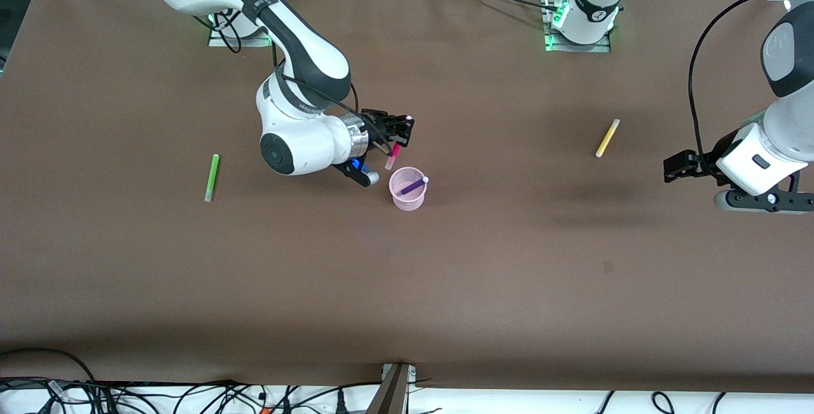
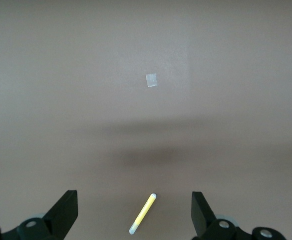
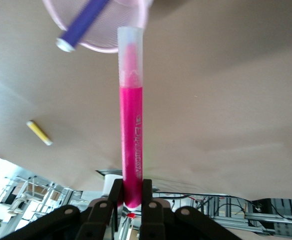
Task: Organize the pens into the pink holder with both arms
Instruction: 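Lift the pink marker with the right gripper over the pink cup, then lower the pink marker into the pink cup with the right gripper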
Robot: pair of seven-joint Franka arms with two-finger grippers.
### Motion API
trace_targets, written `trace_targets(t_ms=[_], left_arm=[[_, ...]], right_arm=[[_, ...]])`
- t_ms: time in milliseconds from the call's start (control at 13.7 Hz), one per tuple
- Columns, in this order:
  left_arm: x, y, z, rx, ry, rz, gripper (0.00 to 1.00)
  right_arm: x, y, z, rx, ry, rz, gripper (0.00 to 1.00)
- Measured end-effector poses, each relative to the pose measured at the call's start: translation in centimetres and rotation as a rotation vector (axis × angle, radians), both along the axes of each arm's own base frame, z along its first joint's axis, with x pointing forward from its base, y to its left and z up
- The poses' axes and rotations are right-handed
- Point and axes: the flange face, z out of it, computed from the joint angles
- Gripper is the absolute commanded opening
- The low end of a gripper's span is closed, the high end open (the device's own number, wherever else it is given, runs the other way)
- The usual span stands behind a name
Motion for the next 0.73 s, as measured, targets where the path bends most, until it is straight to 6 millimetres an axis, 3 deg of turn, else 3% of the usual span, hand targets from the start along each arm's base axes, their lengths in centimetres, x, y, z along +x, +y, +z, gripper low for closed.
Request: trace_targets(t_ms=[146,293,732], left_arm=[[0.0,0.0,0.0,0.000,0.000,0.000,1.00],[0.0,0.0,0.0,0.000,0.001,0.000,1.00],[0.0,0.0,-0.1,0.000,0.001,0.000,1.00]], right_arm=[[1.2,0.5,0.7,0.026,-0.019,-0.010,0.00],[1.9,0.8,0.0,0.038,-0.022,-0.032,0.00],[1.4,2.0,-2.1,0.067,0.034,-0.062,0.00]])
